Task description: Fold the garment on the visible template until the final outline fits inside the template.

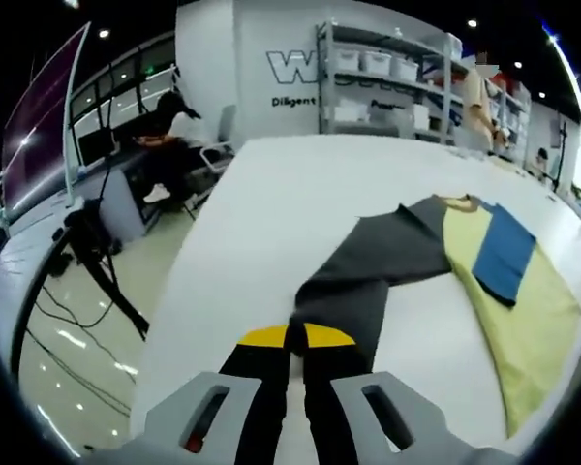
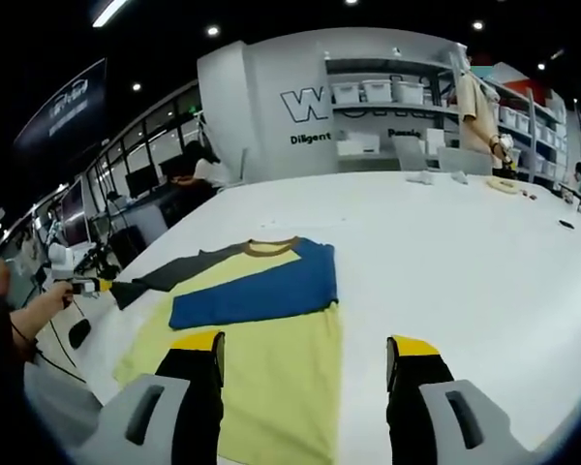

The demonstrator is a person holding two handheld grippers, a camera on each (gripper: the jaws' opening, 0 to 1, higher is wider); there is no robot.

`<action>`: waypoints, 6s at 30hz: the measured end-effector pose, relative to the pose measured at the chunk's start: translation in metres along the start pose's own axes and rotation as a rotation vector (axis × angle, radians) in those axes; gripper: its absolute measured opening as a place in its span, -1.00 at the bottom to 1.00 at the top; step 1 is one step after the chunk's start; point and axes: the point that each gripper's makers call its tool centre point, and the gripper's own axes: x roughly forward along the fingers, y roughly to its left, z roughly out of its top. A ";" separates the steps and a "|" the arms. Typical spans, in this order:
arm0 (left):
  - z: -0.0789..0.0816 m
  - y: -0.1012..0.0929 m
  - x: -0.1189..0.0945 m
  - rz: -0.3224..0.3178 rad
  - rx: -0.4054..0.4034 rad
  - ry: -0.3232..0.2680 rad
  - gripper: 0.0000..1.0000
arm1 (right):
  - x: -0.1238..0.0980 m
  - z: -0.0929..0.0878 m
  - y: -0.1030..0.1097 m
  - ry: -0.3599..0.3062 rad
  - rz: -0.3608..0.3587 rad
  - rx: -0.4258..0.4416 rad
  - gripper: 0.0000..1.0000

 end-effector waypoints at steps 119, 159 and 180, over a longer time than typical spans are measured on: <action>0.203 -0.237 0.009 -0.375 0.630 -0.377 -0.96 | -0.005 -0.016 -0.002 0.039 0.022 0.027 0.37; 0.160 -0.381 -0.013 -0.620 0.765 -0.370 -0.96 | -0.005 -0.031 -0.001 0.073 0.023 0.045 0.37; 0.110 -0.434 -0.005 -0.705 0.855 -0.292 -0.95 | -0.004 -0.041 -0.002 0.091 0.027 0.057 0.37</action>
